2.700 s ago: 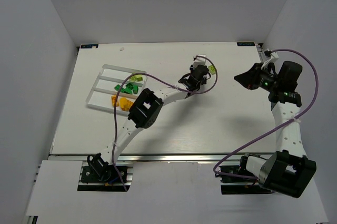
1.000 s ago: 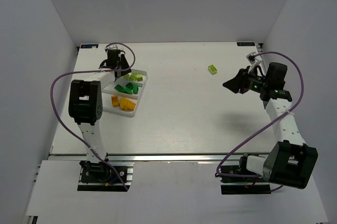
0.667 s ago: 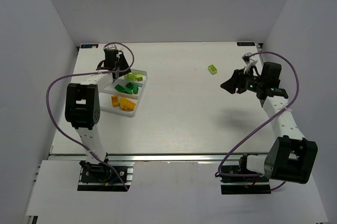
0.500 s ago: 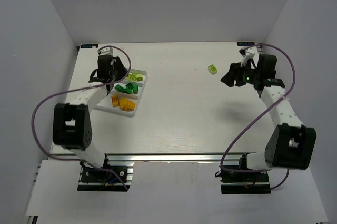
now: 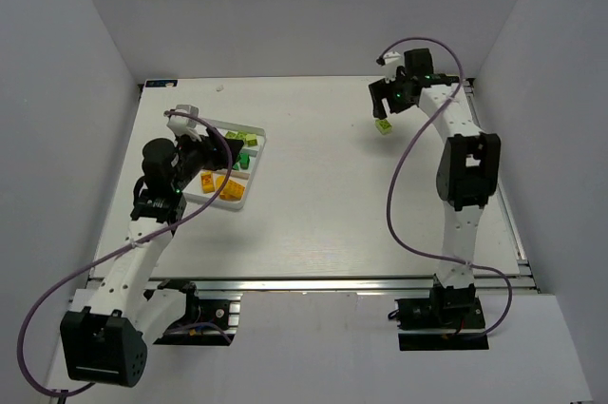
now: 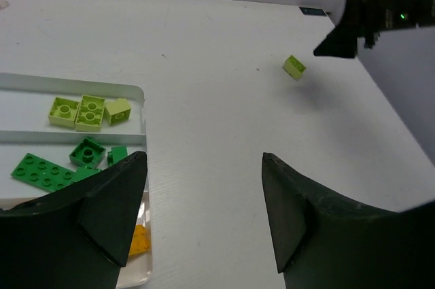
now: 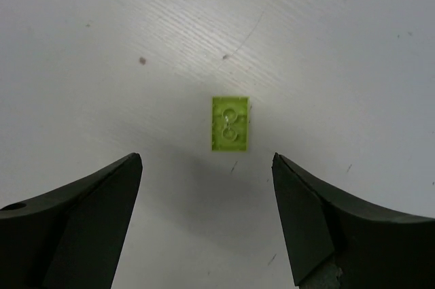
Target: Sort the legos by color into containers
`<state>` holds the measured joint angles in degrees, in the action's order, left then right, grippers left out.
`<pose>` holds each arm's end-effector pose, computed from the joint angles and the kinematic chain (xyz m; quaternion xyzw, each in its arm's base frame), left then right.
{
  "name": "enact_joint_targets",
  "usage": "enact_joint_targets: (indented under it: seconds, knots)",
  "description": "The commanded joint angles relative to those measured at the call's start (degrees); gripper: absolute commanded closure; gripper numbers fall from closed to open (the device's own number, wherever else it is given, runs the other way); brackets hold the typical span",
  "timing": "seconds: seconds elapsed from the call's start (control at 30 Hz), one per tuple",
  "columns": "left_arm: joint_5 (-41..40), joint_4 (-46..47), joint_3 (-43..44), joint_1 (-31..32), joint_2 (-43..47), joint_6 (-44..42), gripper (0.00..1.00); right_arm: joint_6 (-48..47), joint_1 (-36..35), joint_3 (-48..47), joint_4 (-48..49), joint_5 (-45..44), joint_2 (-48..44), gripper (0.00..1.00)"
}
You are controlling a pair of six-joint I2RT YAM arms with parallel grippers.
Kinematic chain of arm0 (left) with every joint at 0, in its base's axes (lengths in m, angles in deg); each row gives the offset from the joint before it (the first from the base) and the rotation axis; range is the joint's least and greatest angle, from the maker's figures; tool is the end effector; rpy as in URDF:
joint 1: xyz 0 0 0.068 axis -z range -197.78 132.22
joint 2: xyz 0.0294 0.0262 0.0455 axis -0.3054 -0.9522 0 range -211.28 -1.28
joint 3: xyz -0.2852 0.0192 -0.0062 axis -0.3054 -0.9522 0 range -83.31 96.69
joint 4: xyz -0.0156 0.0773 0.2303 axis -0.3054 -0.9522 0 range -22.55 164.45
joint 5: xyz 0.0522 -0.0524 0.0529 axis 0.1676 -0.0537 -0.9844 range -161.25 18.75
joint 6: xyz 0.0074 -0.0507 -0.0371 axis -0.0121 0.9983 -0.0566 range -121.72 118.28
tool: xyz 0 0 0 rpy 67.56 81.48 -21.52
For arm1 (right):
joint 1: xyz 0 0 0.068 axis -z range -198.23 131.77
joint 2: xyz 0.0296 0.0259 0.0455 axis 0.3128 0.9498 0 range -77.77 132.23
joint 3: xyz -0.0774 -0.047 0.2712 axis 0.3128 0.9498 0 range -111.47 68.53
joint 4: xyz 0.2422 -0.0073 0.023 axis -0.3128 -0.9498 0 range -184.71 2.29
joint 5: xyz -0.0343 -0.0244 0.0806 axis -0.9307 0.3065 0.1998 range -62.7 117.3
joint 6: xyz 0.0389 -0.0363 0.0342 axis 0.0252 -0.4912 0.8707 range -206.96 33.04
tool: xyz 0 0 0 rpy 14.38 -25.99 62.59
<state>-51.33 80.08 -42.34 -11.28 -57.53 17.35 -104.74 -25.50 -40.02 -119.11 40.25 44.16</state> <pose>0.2140 -0.0410 0.3226 0.0285 0.7603 -0.2695 0.5904 0.4810 0.0723 0.2698 -0.2413 0.8860 0.0688 0.3899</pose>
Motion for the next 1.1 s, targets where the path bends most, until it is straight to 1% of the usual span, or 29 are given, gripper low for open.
enact_joint_targets:
  seconds: [0.0, 0.03, 0.07, 0.13, 0.17, 0.43, 0.6, 0.7, 0.8, 0.83, 1.0, 1.03, 1.07]
  knots:
    - [0.8, -2.5, 0.7, 0.3, 4.6, -6.8, 0.2, -5.5, -2.7, -9.4, -7.7, -7.5, 6.8, 0.17]
    - [-0.8, -4.6, 1.6, 0.3, 5.6, -7.6, 0.2, -6.6, -3.0, -10.1, -7.1, -9.2, 7.8, 0.17]
    - [-4.4, -5.3, 1.5, -0.3, 7.4, -8.5, 0.2, -7.2, -3.7, -10.7, -6.3, -11.6, 9.5, 0.16]
    - [-6.6, -5.3, 1.3, -0.3, 9.0, -8.8, 0.2, -8.0, -4.2, -11.4, -5.2, -12.7, 11.0, 0.16]
    - [-7.0, -5.3, 1.1, -0.3, 10.1, -8.9, 0.2, -8.5, -4.2, -12.7, -5.3, -14.6, 12.4, 0.16]
    - [-5.4, -5.3, 1.3, -0.3, 9.8, -8.4, 0.2, -8.5, -5.2, -12.8, -3.2, -18.0, 15.6, 0.18]
    - [-5.4, -5.3, 1.1, -0.3, 10.2, -8.3, 0.19, -8.4, -5.0, -11.9, -2.4, -17.6, 16.0, 0.21]
    - [-5.7, -5.3, 1.1, -0.3, 10.4, -8.3, 0.19, -8.5, -5.1, -12.1, -3.0, -16.6, 16.6, 0.25]
    - [-5.9, -5.3, 1.0, -0.3, 10.4, -8.4, 0.19, -8.4, -4.9, -11.8, -2.9, -15.1, 16.7, 0.32]
    - [-5.9, -5.3, 1.1, -0.3, 10.4, -8.4, 0.19, -8.2, -4.9, -11.4, -2.9, -14.5, 16.6, 0.37]
    - [-6.5, -5.3, 1.1, -0.3, 10.6, -8.5, 0.19, -8.1, -4.9, -10.9, -2.8, -13.7, 16.1, 0.47]
    - [-6.6, -5.3, 1.0, -0.3, 10.8, -8.5, 0.19, -8.1, -4.8, -10.8, -3.0, -11.5, 16.2, 0.5]
    - [-6.6, -5.3, 1.0, -0.3, 10.8, -8.5, 0.19, -8.1, -4.9, -10.6, -2.8, -11.3, 16.2, 0.53]
